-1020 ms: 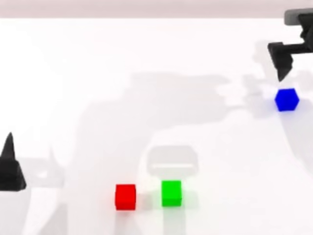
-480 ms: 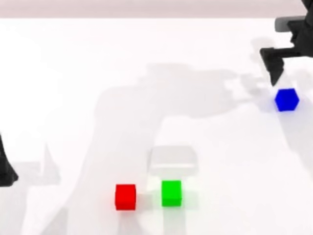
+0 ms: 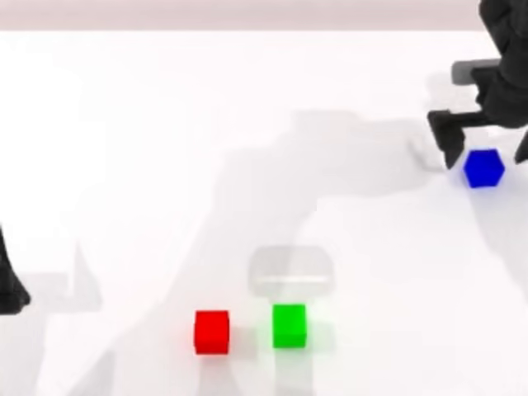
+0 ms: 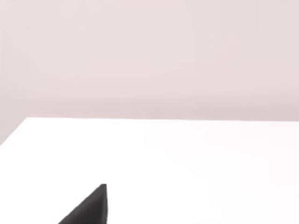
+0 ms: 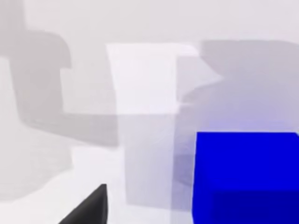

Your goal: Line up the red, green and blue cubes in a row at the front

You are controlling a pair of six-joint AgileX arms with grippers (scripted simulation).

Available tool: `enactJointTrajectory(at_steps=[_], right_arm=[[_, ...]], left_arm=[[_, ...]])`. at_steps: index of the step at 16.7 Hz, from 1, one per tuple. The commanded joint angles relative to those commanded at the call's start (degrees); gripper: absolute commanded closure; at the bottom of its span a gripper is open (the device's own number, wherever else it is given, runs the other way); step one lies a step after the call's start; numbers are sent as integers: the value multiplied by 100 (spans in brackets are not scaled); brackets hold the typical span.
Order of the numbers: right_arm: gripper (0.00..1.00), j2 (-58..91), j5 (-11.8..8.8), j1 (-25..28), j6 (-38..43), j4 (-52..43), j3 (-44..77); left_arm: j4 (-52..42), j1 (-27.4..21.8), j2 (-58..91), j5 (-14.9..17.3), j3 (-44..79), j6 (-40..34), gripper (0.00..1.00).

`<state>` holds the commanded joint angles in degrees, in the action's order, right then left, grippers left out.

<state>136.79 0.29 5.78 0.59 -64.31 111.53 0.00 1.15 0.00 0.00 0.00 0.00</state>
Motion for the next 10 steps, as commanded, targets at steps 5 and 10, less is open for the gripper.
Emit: enactJointTrajectory(at_steps=[5, 10], right_arm=[[0, 116, 1, 9, 10, 446, -373], [23, 116, 1, 9, 10, 446, -373]], left_arm=[[0, 0, 0, 0, 0, 0, 0], [0, 0, 0, 0, 0, 0, 0]])
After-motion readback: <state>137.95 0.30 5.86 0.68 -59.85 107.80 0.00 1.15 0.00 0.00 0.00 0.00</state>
